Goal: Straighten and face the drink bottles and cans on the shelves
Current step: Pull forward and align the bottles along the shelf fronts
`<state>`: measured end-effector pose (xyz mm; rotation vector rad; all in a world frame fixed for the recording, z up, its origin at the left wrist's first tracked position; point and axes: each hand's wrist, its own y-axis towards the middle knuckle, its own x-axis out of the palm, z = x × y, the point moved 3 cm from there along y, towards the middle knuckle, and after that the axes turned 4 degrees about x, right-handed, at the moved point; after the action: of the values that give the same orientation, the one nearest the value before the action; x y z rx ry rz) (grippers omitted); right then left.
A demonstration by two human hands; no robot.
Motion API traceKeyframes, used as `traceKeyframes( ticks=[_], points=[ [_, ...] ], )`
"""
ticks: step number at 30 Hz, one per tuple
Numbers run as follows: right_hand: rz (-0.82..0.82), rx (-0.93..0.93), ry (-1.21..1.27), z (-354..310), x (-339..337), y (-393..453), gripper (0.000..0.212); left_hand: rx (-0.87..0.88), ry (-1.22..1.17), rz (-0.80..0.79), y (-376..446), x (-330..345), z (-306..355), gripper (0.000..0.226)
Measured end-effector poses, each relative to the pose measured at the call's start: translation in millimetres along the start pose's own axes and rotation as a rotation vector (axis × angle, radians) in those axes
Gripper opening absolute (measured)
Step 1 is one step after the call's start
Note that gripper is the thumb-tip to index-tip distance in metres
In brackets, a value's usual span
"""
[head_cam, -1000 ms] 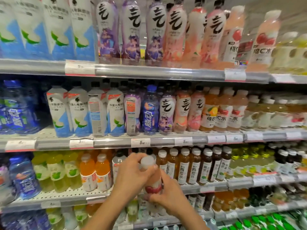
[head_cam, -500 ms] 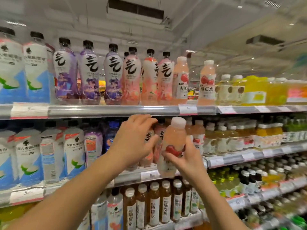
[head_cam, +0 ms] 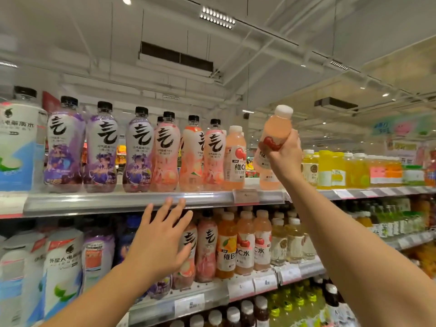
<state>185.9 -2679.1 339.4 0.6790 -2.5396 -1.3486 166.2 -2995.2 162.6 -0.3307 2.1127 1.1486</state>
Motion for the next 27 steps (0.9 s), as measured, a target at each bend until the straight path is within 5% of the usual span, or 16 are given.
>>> traceKeyframes(
  ticks=[13, 17, 22, 27],
  points=[
    [-0.163, 0.055, -0.346, 21.3, 56.1, 15.1, 0.059, 0.022, 0.002, 0.067, -0.8, 8.0, -3.0, 0.069],
    [-0.191, 0.082, -0.462, 27.4, 62.2, 27.1, 0.081, 0.021, -0.001, 0.083, -0.1, 10.7, -2.0, 0.068],
    [-0.374, 0.149, -0.499, 16.6, 61.9, 33.0, 0.049, 0.001, -0.013, 0.077, 0.5, 11.9, -2.1, 0.067],
    [-0.343, 0.134, -0.450, 16.1, 64.7, 31.3, 0.079, -0.018, -0.038, 0.029, 0.3, 10.3, 0.3, 0.063]
  ],
)
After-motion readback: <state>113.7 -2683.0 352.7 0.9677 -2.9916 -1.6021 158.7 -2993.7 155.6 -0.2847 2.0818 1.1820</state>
